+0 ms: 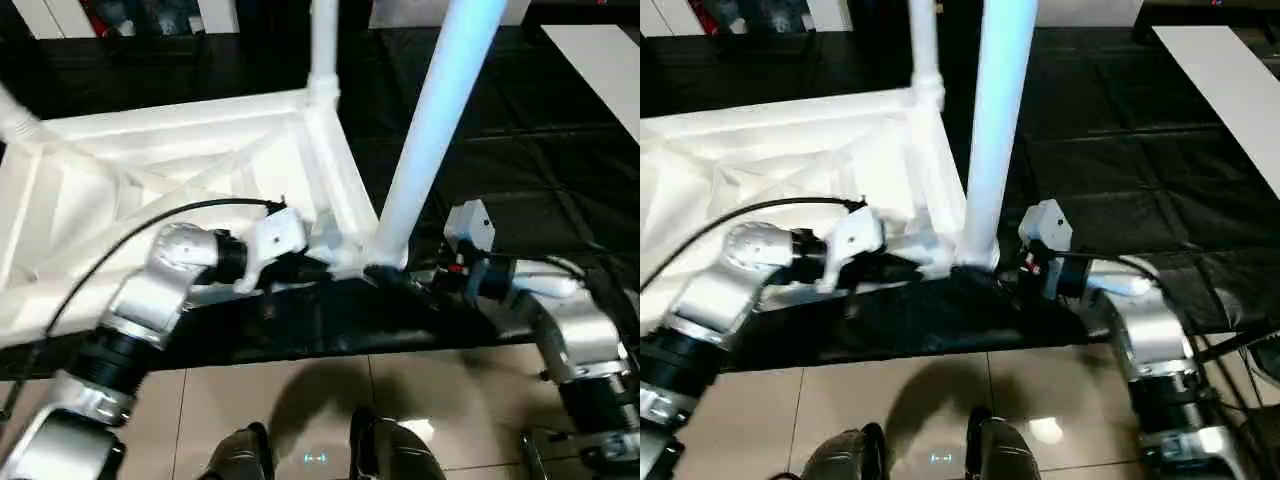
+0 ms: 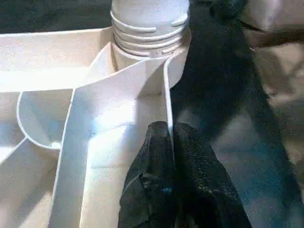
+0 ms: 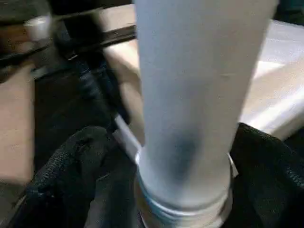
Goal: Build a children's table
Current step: Rotate leg to tighten
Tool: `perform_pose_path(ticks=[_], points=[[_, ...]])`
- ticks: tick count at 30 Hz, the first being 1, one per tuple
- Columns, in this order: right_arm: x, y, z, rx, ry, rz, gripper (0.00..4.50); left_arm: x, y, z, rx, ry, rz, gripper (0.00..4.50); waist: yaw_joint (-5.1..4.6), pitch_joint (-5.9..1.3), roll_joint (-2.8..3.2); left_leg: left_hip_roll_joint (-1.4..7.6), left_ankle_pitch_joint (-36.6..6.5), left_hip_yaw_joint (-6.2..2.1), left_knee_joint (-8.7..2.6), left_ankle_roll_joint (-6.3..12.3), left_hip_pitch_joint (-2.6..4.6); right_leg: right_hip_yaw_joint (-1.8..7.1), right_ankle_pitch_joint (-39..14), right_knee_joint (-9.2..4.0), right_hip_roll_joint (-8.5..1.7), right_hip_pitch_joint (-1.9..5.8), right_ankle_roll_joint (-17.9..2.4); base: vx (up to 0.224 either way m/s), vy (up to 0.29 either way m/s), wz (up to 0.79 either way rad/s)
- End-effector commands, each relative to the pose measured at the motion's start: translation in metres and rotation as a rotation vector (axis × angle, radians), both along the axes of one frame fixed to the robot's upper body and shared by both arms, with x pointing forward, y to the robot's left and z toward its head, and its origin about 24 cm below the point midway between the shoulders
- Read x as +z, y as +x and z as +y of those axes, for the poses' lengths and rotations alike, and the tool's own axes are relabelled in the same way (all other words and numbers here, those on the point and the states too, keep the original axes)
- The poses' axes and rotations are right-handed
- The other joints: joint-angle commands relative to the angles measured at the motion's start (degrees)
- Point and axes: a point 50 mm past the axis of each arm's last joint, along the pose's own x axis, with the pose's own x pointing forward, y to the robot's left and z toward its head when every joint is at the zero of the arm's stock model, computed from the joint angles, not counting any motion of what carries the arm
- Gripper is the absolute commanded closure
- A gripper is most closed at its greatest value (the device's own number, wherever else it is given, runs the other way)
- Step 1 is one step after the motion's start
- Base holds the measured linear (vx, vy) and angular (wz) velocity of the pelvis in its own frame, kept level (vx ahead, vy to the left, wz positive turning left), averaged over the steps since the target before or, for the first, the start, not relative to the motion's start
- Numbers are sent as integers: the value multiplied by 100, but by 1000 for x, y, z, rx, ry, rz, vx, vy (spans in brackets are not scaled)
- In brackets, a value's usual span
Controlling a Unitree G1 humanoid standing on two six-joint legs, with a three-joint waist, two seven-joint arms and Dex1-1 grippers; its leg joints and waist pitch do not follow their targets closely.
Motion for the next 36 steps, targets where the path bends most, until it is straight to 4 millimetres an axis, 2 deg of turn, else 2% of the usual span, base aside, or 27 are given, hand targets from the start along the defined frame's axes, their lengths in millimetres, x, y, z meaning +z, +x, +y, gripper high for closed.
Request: perform_pose_path(ticks=[1,8,10,12,15,16,23,25,26,27,28,29,31,32,33,34,36], points=[[-1,-2,2,60,-1,15,30,-8,-6,-3,-96,56,42,450,12,-546,-73,299,-640,-95,-352,1013,64,394,-1823,-298,-463,436,-1069,0,0,0],[-3,-2,4,136,-26,38,109,-7,-7,-1,-193,92,61,450,66,-570,-76,308,-612,-88,-350,920,68,391,-1851,-285,-465,444,-1124,0,0,0],[-4,-2,5,146,-24,40,114,-7,-7,-1,-201,92,58,450,90,-585,-81,306,-551,-84,-344,934,66,393,-1760,-274,-461,445,-1149,0,0,0],[-5,-3,6,157,-27,46,146,-7,-7,-1,-206,92,59,450,103,-588,-87,310,-520,-80,-342,938,62,395,-1724,-266,-464,448,-1155,0,0,0],[-7,-4,7,173,-31,54,159,-7,-7,0,-210,92,60,450,121,-594,-93,312,-533,-79,-340,924,68,390,-1801,-274,-463,447,-1130,0,0,0],[-7,-5,7,176,-32,56,179,-7,-7,0,-210,92,60,450,135,-597,-92,310,-506,-78,-339,921,68,392,-1804,-271,-463,448,-1123,0,0,0],[-11,-8,9,176,-25,71,196,-9,-7,2,-194,79,66,450,153,-599,-81,309,-526,-78,-339,896,70,388,-1847,-276,-460,447,-1105,0,0,0],[-13,-8,10,139,-14,76,196,-9,-8,1,-167,53,69,450,156,-605,-84,316,-502,-81,-340,878,67,391,-1802,-265,-467,450,-1120,0,0,0],[-16,-7,12,93,1,82,196,-8,-9,-2,-139,21,72,450,156,-600,-62,321,-500,-84,-343,865,67,392,-1798,-266,-468,444,-1136,0,0,0],[-16,-7,12,93,1,82,196,-8,-9,-2,-139,21,72,450,149,-599,-73,318,-547,-83,-344,841,70,385,-1837,-283,-465,444,-1140,0,0,0],[-20,-4,14,-1,25,90,196,-7,-9,-7,-88,-22,72,450,144,-584,-78,324,-633,-83,-355,782,71,388,-1947,-293,-475,445,-1134,0,0,0],[-20,-3,14,-11,27,90,196,-7,-10,-7,-83,-26,72,450,139,-574,-80,322,-682,-92,-361,742,67,382,-2055,-310,-474,446,-1098,0,0,0],[-22,0,17,-95,60,94,196,-6,-10,-12,-35,-55,68,450,100,-533,-79,284,-987,-98,-367,548,86,361,-2699,-388,-484,436,-890,0,0,0],[-23,1,18,-109,65,93,196,-6,-10,-13,-25,-62,67,450,93,-527,-89,282,-1019,-109,-368,518,89,357,-2820,-417,-489,441,-831,0,0,0],[-23,4,22,-189,98,90,196,-4,-10,-20,27,-103,64,450,56,-518,-101,283,-1047,-116,-371,450,77,351,-2949,-420,-487,441,-745,0,0,0],[-23,6,24,-231,117,90,196,-2,-10,-25,55,-129,63,450,21,-502,-78,285,-1091,-127,-376,422,81,337,-3017,-449,-478,417,-729,0,0,0],[-24,11,37,-397,193,101,196,1,-10,-46,164,-206,43,450,-39,-510,-97,289,-1102,-146,-369,378,47,326,-3003,-436,-487,431,-717,0,0,0]])
